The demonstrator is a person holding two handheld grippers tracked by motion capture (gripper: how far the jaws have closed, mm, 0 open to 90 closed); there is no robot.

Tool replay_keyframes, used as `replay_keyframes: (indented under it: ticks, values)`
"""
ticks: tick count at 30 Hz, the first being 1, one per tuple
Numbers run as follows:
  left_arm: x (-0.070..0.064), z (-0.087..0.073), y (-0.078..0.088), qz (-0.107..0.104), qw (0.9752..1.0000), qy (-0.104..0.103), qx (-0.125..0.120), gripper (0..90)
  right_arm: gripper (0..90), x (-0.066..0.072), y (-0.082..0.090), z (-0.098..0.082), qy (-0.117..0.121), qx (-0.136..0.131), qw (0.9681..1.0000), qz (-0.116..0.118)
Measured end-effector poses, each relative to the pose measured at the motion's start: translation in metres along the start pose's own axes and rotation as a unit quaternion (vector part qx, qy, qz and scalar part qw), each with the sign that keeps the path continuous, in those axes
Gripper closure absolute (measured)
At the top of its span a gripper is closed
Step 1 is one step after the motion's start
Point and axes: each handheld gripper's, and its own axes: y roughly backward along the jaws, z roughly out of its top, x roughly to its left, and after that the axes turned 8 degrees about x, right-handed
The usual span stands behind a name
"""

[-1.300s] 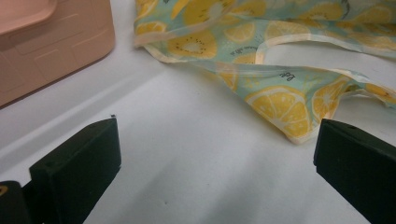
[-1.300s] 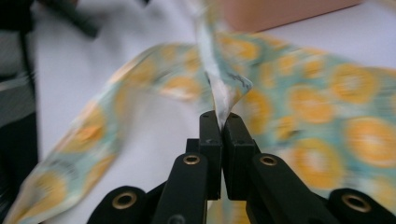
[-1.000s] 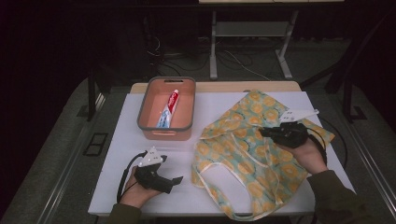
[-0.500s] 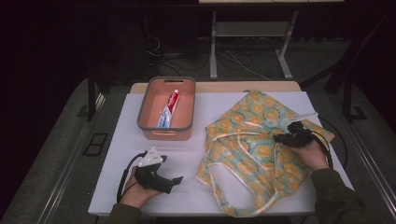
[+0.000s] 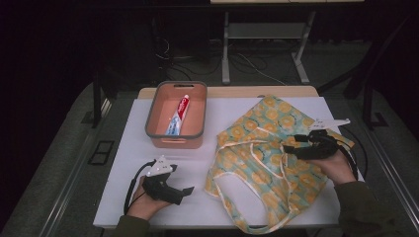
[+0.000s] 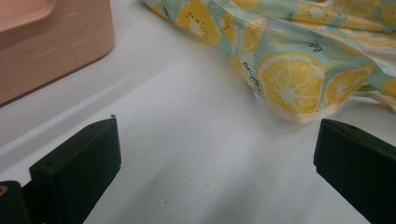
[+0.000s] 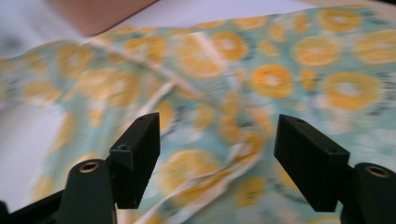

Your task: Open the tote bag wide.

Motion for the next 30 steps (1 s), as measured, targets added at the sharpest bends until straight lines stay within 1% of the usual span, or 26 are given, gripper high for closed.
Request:
replay_keyframes:
  ticks: [3,5,7,8,10,12,13,14,16,17,18,19,20,22,25,26,28,30]
  values:
    - [0.001,0.000,-0.001,-0.001,1.0000,0.002,0.001,0.0,30.2,0.023,-0.004,-0.002,0.027,0.012,0.9993,0.024]
    - [0.000,0.000,0.000,-0.001,1.0000,0.001,0.000,0.0,34.0,0.040,-0.010,-0.005,0.051,0.019,0.9978,0.038]
    - [0.001,0.000,0.000,0.000,1.0000,0.001,-0.002,0.0,37.9,0.055,-0.016,-0.007,0.072,0.029,0.9957,0.052]
    - [0.001,0.000,0.001,0.000,1.0000,0.002,-0.002,0.0,41.0,0.062,-0.020,-0.008,0.083,0.034,0.9943,0.058]
    - [0.000,0.000,0.001,0.000,1.0000,0.001,-0.002,0.0,46.7,0.073,-0.028,-0.008,0.099,0.045,0.9921,0.063]
    - [0.000,0.000,0.001,0.000,1.0000,-0.001,-0.001,0.0,51.5,0.081,-0.035,-0.007,0.108,0.059,0.9901,0.066]
    - [0.000,0.000,0.001,0.001,1.0000,0.000,-0.001,0.0,54.1,0.083,-0.039,-0.007,0.112,0.064,0.9895,0.065]
    - [0.000,0.000,0.001,0.001,1.0000,0.000,-0.002,0.0,56.2,0.084,-0.043,-0.007,0.113,0.067,0.9895,0.061]
    - [0.001,0.000,0.001,0.001,1.0000,0.002,-0.002,0.0,56.6,0.085,-0.051,-0.008,0.113,0.076,0.9890,0.058]
    - [0.001,0.000,0.001,0.001,1.0000,0.001,-0.001,0.0,55.5,0.085,-0.054,-0.008,0.116,0.082,0.9885,0.052]
    - [0.001,0.000,0.001,0.001,1.0000,0.000,0.000,0.0,53.3,0.085,-0.058,-0.008,0.122,0.086,0.9880,0.041]
    - [0.000,0.000,0.000,0.001,1.0000,-0.001,0.000,0.0,50.9,0.085,-0.061,-0.007,0.122,0.089,0.9879,0.034]
    - [0.000,0.000,0.000,0.000,1.0000,-0.001,0.000,0.0,49.8,0.084,-0.064,-0.007,0.119,0.090,0.9883,0.032]
    - [0.000,0.000,0.000,0.000,1.0000,-0.001,0.000,0.0,47.3,0.082,-0.069,-0.007,0.121,0.092,0.9882,0.021]
    - [0.000,0.000,0.000,0.001,1.0000,-0.001,0.001,0.0,47.7,0.079,-0.076,-0.009,0.120,0.102,0.9873,0.017]
    - [0.000,0.000,0.000,0.001,1.0000,-0.002,0.001,0.0,48.9,0.079,-0.078,-0.010,0.121,0.105,0.9870,0.016]
    - [0.000,0.000,0.000,0.001,1.0000,-0.001,0.000,0.0,55.9,0.078,-0.077,-0.010,0.119,0.099,0.9878,0.014]
    - [0.000,0.000,0.000,0.000,1.0000,-0.002,0.001,0.0,65.9,0.077,-0.077,-0.011,0.116,0.093,0.9888,0.012]
